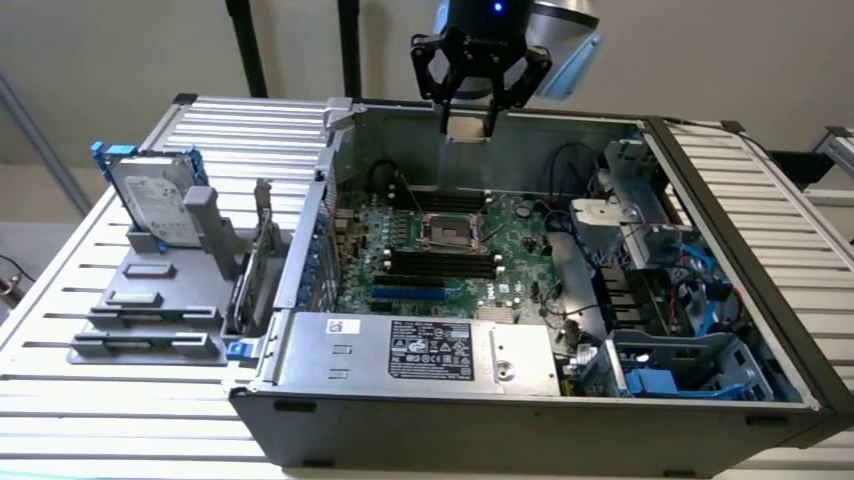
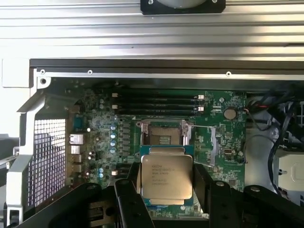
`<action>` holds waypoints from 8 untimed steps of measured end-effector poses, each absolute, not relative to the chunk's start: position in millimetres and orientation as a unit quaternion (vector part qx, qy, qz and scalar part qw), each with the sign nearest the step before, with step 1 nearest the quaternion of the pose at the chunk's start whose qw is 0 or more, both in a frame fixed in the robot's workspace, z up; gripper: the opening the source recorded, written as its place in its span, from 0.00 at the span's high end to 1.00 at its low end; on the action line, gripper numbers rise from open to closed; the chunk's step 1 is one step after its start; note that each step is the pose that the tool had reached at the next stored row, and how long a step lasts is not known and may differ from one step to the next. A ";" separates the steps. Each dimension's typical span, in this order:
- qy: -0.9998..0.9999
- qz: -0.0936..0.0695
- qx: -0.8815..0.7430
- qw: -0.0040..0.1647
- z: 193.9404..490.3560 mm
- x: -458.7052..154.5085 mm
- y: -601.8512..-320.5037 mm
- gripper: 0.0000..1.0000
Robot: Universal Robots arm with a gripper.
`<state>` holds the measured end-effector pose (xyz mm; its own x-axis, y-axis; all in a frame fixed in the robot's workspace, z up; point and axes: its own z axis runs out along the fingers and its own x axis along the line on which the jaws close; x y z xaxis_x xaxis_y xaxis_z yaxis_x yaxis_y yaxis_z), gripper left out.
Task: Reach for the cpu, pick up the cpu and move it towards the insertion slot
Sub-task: 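Pick up the cpu and move it towards the insertion slot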
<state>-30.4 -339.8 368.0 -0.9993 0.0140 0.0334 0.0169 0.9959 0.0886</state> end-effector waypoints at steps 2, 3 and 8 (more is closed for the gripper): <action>-0.999 -0.044 -0.014 0.016 367.5 -29.3 -338.7 0.46; -0.999 -0.044 -0.015 0.016 367.4 -29.3 -338.0 0.46; -0.999 -0.044 -0.016 0.016 367.4 -29.2 -337.9 0.46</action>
<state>-29.2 -337.9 367.4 -0.9990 0.0298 0.0333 0.0326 0.9956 0.0882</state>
